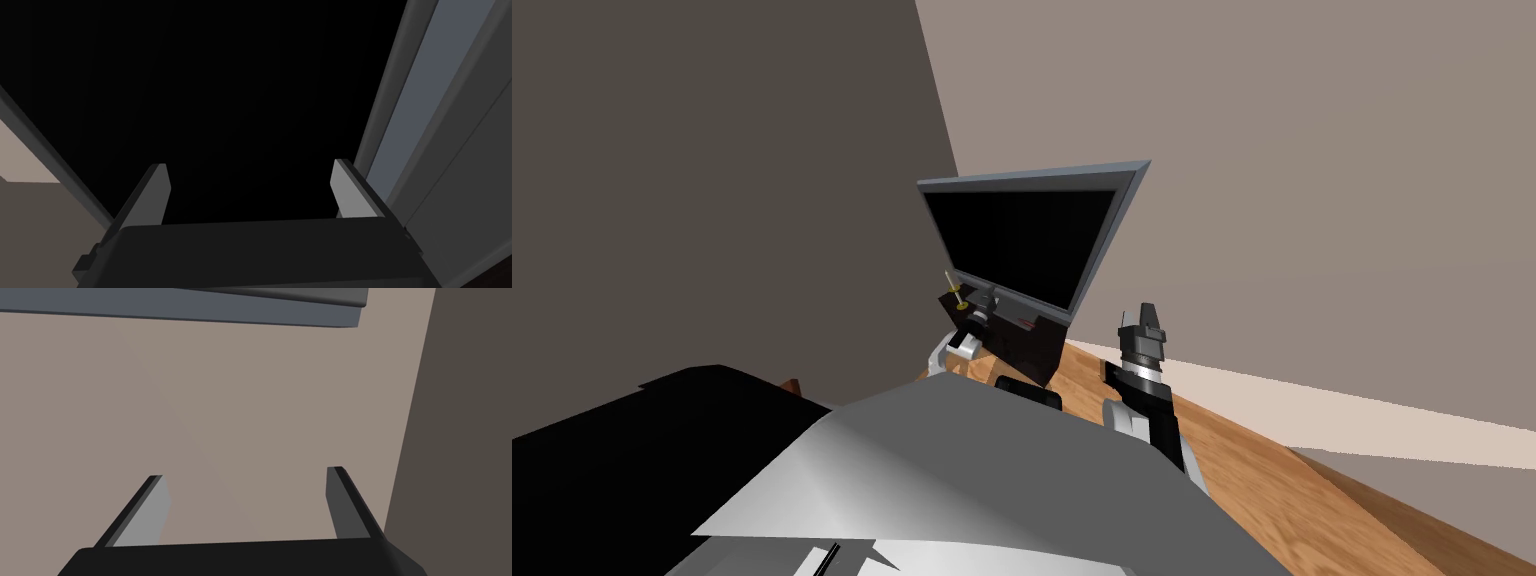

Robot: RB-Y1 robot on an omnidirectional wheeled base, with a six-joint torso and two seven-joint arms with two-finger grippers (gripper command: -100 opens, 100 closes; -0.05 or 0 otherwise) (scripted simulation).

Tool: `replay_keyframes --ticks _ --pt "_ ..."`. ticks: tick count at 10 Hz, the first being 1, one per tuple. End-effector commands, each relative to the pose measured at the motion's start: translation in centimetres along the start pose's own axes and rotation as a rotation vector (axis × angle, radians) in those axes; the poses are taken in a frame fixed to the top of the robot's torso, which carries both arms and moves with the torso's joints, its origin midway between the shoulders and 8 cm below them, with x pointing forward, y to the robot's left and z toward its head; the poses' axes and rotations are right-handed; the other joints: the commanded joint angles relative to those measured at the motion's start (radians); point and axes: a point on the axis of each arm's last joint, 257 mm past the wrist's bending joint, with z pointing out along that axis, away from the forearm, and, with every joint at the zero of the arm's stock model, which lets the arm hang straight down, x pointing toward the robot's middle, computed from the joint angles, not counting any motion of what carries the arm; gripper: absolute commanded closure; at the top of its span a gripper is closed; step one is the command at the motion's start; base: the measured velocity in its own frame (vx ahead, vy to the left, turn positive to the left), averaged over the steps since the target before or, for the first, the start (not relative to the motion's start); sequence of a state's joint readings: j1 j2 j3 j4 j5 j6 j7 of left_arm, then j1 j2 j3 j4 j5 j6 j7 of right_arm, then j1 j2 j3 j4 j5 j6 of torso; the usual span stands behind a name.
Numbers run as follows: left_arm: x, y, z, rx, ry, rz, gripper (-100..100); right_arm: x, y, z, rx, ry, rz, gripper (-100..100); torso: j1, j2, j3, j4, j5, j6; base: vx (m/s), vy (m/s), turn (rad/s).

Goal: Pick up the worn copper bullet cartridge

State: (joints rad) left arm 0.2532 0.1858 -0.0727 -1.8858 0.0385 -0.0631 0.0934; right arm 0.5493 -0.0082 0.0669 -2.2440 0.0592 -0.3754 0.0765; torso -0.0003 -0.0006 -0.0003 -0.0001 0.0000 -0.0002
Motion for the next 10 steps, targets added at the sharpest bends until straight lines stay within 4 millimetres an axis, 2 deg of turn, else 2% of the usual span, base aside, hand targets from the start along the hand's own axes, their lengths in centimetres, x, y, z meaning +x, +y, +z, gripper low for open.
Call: replay_keyframes --ticks 1,10 --pt "0.45 1.79 1.12 -0.054 0.005 -0.027 -100 0.0 0.0 0.0 0.0 0.0 0.0 0 0.0 0.0 0.0 0.0 0.0 0.0 -0.003 -0.004 -0.012" --pt "0.43 2.05 1.11 -0.064 0.004 -0.027 -100 0.0 0.0 0.0 0.0 0.0 0.0 0 0.0 0.0 0.0 0.0 0.0 0.0 0.0 0.0 -0.001"
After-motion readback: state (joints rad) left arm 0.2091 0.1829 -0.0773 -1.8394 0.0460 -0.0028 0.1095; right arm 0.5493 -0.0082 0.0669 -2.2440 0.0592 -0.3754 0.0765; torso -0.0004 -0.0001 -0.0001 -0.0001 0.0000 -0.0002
